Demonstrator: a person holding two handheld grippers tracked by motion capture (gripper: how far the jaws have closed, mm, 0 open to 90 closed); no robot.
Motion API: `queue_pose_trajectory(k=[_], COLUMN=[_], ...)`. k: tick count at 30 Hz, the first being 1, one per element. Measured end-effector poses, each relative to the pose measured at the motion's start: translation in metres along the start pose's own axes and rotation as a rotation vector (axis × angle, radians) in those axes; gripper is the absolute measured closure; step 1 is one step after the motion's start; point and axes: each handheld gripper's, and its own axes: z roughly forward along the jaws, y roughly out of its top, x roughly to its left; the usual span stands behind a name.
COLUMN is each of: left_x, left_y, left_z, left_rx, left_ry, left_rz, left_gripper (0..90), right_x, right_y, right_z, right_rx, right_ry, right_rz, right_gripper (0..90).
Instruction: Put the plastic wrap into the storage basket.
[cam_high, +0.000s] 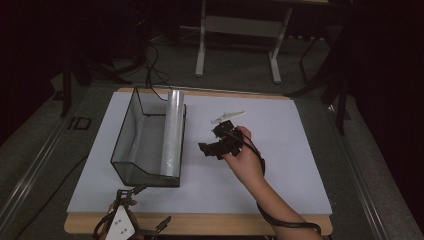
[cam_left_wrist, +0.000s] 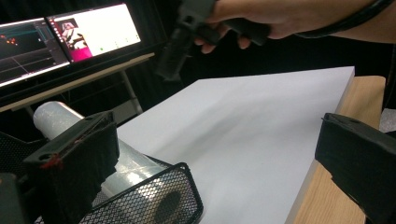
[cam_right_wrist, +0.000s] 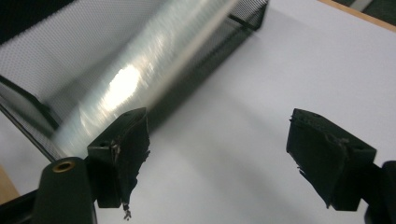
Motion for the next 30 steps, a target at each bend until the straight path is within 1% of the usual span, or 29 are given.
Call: queue_pose_trajectory(k=[3, 5, 6, 7, 8, 12, 14, 17, 18, 19, 21, 23, 26, 28, 30], left_x=[0.0, 0.0, 0.0, -0.001, -0.001, 0.0, -0.001, -0.001, -0.001, -0.001, -0.001, -0.001, -0.001, -0.001, -0.001], left_y=[0.0, 0.0, 0.0, 0.0, 0.0, 0.0, 0.0, 0.0, 0.0, 0.0, 0.0, 0.0, 0.0, -0.001, -0.001], left_z=[0.001, 0.001, 0.001, 0.001, 0.001, 0.002, 0.002, 0.002, 0.002, 0.002, 0.002, 0.002, 0.002, 0.002, 0.002], left_rx=[0.003, 0.002, 0.002, 0.004, 0.006, 0.004, 0.005, 0.005, 0.004, 0.005, 0.004, 0.005, 0.006, 0.007, 0.008], left_ry=[-0.002, -0.002, -0.002, -0.002, -0.002, -0.001, -0.002, -0.003, -0.003, -0.003, -0.003, -0.003, -0.001, -0.002, -0.003], left_rz=[-0.001, -0.001, -0.001, 0.003, 0.006, 0.0, 0.001, 0.002, 0.003, 0.002, 0.004, 0.004, 0.004, 0.003, 0.003], left_gripper=[0.3, 0.4, 0.4, 0.4, 0.4, 0.4, 0.3, 0.4, 0.4, 0.3, 0.3, 0.4, 0.3, 0.4, 0.4], right_x=[-0.005, -0.007, -0.007, -0.009, -0.01, -0.011, -0.01, -0.011, -0.011, -0.011, -0.01, -0.01, -0.011, -0.013, -0.013], right_y=[-0.013, -0.021, -0.021, -0.028, -0.031, -0.042, -0.049, -0.055, -0.062, -0.065, -0.071, -0.077, -0.085, -0.091, -0.093], right_z=[-0.006, -0.01, -0.01, -0.014, -0.015, -0.02, -0.024, -0.028, -0.032, -0.033, -0.036, -0.038, -0.041, -0.042, -0.042], right_rx=[0.005, -0.006, -0.006, -0.013, -0.016, -0.016, -0.026, -0.04, -0.049, -0.044, -0.05, -0.056, -0.058, -0.064, -0.059], right_ry=[-0.006, -0.013, -0.013, -0.012, -0.015, -0.018, -0.024, -0.013, -0.007, -0.007, -0.012, -0.029, -0.034, -0.051, -0.052], right_rz=[0.002, -0.002, -0.002, -0.003, -0.001, -0.02, -0.028, -0.024, -0.018, -0.017, -0.025, -0.038, -0.035, -0.046, -0.045], right_gripper=[20.6, 20.2, 20.2, 20.1, 20.1, 19.8, 19.7, 19.7, 19.7, 19.7, 19.3, 18.8, 18.0, 17.5, 17.5])
